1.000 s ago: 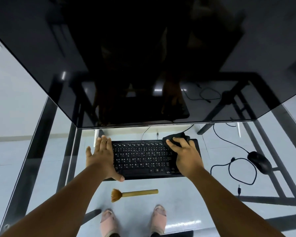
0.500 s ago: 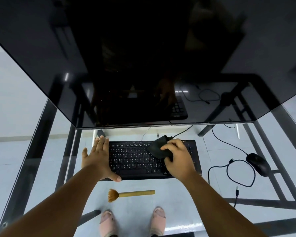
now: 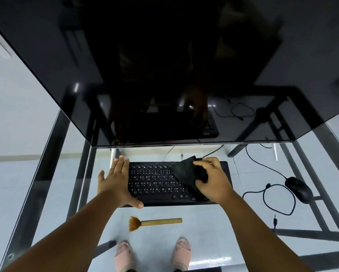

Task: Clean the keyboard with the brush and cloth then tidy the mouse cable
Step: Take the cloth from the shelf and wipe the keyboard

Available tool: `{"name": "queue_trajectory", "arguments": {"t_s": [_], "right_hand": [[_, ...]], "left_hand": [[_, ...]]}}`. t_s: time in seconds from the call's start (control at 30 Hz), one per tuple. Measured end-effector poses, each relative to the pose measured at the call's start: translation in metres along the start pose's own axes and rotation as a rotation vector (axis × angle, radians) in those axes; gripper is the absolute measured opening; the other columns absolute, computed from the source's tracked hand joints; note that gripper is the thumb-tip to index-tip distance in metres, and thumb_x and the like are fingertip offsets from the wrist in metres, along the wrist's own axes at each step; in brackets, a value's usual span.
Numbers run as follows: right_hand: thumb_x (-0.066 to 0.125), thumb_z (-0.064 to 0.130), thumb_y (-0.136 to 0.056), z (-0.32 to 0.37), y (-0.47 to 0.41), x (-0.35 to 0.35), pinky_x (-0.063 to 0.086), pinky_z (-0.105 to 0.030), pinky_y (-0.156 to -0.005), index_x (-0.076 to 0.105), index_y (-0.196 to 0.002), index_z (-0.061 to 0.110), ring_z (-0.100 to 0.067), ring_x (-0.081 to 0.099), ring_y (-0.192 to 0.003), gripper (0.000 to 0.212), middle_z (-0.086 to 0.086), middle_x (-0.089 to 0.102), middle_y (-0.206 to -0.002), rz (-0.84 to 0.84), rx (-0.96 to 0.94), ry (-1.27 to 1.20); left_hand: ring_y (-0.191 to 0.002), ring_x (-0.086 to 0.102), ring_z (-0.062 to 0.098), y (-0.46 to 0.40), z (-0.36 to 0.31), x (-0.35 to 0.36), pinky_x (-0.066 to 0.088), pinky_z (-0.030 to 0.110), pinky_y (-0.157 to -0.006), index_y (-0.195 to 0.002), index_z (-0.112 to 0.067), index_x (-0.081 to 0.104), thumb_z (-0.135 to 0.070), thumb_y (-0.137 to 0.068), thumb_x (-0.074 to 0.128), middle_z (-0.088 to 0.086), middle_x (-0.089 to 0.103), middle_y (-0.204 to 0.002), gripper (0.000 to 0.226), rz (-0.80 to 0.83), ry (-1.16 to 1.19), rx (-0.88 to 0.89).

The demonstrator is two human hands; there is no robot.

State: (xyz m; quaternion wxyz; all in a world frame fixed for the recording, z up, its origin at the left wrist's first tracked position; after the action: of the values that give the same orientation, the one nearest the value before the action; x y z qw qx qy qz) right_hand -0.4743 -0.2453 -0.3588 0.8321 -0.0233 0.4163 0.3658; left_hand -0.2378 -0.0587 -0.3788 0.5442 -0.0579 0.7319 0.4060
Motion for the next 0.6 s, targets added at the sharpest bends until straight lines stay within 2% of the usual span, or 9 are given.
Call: {"name": "queue_trajectory", "arguments": {"t_s": [0.1, 0.17, 0.23, 0.3, 0.37, 0.47, 0.53, 0.6], "right_hand": [[0.077, 0.020, -0.075, 0.001, -0.002, -0.001, 0.046, -0.035, -0.103, 0.041, -0.138, 0.037, -0.018, 0.054, -0.111, 0.075, 0.005, 0.038, -0.129, 0.032, 0.120, 0.023], [0.083, 0.021, -0.071, 0.002, -0.004, -0.002, 0.047, -0.035, -0.101, 0.032, -0.143, 0.032, -0.021, 0.054, -0.113, 0.089, 0.001, 0.048, -0.126, 0.031, 0.198, 0.006], [0.086, 0.020, -0.069, 0.003, -0.006, -0.003, 0.047, -0.030, -0.089, 0.031, -0.143, 0.024, -0.019, 0.056, -0.103, 0.092, 0.005, 0.059, -0.103, 0.047, 0.241, -0.026], [0.089, 0.019, -0.065, 0.002, -0.009, -0.003, 0.049, -0.029, -0.084, 0.041, -0.132, 0.019, -0.017, 0.060, -0.095, 0.082, 0.006, 0.061, -0.091, 0.060, 0.288, -0.051], [0.092, 0.023, -0.060, -0.004, -0.010, -0.003, 0.053, -0.031, -0.082, 0.053, -0.113, 0.016, -0.017, 0.064, -0.093, 0.066, 0.002, 0.065, -0.091, 0.065, 0.341, -0.066], [0.093, 0.025, -0.060, -0.013, -0.009, -0.005, 0.049, -0.025, -0.077, 0.063, -0.101, 0.013, -0.015, 0.062, -0.091, 0.052, 0.002, 0.065, -0.092, 0.082, 0.384, -0.123], [0.090, 0.024, -0.066, -0.016, -0.006, -0.006, 0.046, -0.021, -0.070, 0.065, -0.094, 0.013, -0.013, 0.061, -0.084, 0.039, 0.003, 0.064, -0.086, 0.081, 0.363, -0.174], [0.086, 0.020, -0.072, -0.018, -0.002, -0.009, 0.048, -0.022, -0.070, 0.068, -0.086, 0.011, -0.016, 0.062, -0.079, 0.024, 0.000, 0.066, -0.080, 0.060, 0.309, -0.290]], "left_hand": [[-0.146, -0.022, 0.016, 0.000, 0.002, 0.000, -0.003, 0.052, -0.118, -0.150, -0.021, -0.023, -0.078, -0.041, 0.076, -0.003, -0.025, -0.159, 0.159, -0.015, 0.009, 0.011], [-0.146, -0.021, 0.015, 0.001, 0.003, 0.001, -0.004, 0.051, -0.118, -0.151, -0.022, -0.023, -0.079, -0.041, 0.076, -0.004, -0.025, -0.160, 0.158, -0.022, 0.017, 0.019], [-0.147, -0.021, 0.015, 0.001, 0.004, 0.001, -0.004, 0.051, -0.118, -0.151, -0.022, -0.022, -0.080, -0.041, 0.075, -0.004, -0.025, -0.160, 0.158, -0.032, 0.020, 0.025], [-0.147, -0.021, 0.015, 0.001, 0.004, 0.001, -0.004, 0.051, -0.118, -0.151, -0.022, -0.022, -0.081, -0.041, 0.074, -0.004, -0.025, -0.160, 0.158, -0.042, 0.017, 0.031], [-0.147, -0.021, 0.015, 0.001, 0.005, 0.003, -0.004, 0.050, -0.118, -0.151, -0.022, -0.021, -0.081, -0.042, 0.073, -0.004, -0.024, -0.160, 0.156, -0.060, 0.025, 0.038], [-0.148, -0.015, 0.015, 0.005, 0.008, 0.008, -0.002, 0.049, -0.118, -0.153, -0.021, -0.014, -0.083, -0.048, 0.068, -0.004, -0.017, -0.162, 0.148, -0.117, 0.057, 0.068], [-0.150, -0.002, 0.014, 0.010, 0.010, 0.012, 0.002, 0.048, -0.120, -0.155, -0.023, 0.001, -0.084, -0.057, 0.061, -0.006, -0.003, -0.163, 0.131, -0.206, 0.107, 0.089], [-0.146, 0.021, 0.014, 0.016, 0.010, 0.013, 0.014, 0.046, -0.118, -0.152, -0.026, 0.024, -0.082, -0.069, 0.051, -0.007, 0.020, -0.160, 0.104, -0.344, 0.191, 0.112]]}}
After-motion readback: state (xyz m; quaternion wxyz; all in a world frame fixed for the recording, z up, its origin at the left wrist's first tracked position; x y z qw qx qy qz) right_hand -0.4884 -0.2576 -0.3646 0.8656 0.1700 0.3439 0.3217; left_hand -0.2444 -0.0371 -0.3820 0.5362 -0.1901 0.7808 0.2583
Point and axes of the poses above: each hand's wrist, its own y-axis away from the middle knuckle, its own x-axis out of the palm, z = x × y, the point moved 3 cm from there along -y, towards the middle knuckle
